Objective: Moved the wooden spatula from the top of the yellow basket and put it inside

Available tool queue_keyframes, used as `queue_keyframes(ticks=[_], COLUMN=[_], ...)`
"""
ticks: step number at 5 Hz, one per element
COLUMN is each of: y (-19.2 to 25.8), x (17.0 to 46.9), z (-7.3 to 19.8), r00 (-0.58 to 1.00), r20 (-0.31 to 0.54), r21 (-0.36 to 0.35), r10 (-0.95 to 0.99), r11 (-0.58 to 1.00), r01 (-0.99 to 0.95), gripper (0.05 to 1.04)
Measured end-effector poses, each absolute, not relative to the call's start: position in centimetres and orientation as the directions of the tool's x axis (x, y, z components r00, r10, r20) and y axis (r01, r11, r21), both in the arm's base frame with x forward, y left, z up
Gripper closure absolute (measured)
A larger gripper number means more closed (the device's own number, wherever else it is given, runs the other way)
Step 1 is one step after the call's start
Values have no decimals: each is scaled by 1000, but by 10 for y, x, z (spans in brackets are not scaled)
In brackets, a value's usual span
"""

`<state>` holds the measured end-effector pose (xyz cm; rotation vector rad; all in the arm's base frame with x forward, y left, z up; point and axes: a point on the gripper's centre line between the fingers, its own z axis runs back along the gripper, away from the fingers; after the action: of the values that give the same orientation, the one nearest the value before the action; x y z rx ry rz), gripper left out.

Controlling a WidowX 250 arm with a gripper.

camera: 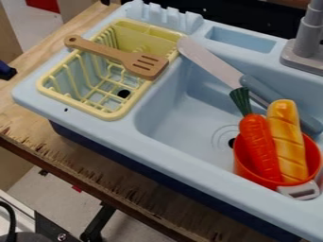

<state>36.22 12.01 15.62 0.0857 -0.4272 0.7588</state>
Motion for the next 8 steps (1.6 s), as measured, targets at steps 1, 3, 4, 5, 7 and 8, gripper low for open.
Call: queue_keyframes(ticks=[1, 3, 4, 5, 7, 8], y=[120, 118, 120, 118, 111, 108], x=[359, 341, 333, 318, 298, 294], z=[142, 138, 147, 137, 138, 134], r00=[657, 633, 557, 443, 384, 291], r20=[371, 316, 280, 277, 295, 291], r21=[-61, -48, -26, 42, 43, 31], r10=[657, 706, 782, 852, 875, 911], r11=[723, 679, 586, 450, 390, 295], r01=[-688, -733, -810, -892, -920, -955], gripper=[93, 93, 92, 93, 93, 93])
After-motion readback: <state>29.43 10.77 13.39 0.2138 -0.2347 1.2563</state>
